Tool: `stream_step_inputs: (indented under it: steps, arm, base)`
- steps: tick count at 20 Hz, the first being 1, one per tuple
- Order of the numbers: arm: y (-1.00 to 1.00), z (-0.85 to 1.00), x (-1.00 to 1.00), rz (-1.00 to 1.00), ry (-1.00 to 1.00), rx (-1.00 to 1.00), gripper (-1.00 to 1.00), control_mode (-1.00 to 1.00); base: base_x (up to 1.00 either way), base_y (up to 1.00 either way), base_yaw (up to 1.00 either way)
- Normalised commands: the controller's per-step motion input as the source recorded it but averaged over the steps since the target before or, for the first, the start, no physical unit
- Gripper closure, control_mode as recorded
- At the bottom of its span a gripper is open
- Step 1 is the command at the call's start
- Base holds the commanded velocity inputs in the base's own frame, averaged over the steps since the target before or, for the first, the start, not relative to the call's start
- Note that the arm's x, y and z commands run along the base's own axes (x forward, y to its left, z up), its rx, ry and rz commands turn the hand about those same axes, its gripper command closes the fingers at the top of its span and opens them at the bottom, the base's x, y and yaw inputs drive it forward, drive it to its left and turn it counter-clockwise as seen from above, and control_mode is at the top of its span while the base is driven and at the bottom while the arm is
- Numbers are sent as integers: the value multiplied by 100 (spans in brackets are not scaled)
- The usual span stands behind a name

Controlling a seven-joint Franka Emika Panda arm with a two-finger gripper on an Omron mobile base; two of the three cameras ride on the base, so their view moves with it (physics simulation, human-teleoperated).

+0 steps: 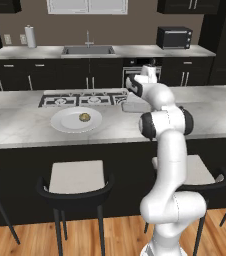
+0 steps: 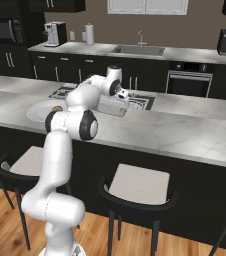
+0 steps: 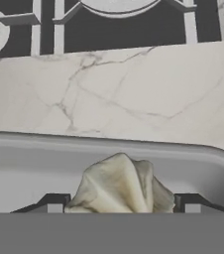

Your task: Place two dumplings into each of the tupperware containers and then place the containers in the fridge.

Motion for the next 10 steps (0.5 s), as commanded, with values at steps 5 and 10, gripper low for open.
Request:
stream_step_inputs:
  steps: [5,10]
  arm:
    - [0,-1,0,10,0,-3,-100,-100]
    - [-1,0,-20,2,0,0,-100,-100]
  base:
    - [0,0,0]
    - [0,0,0]
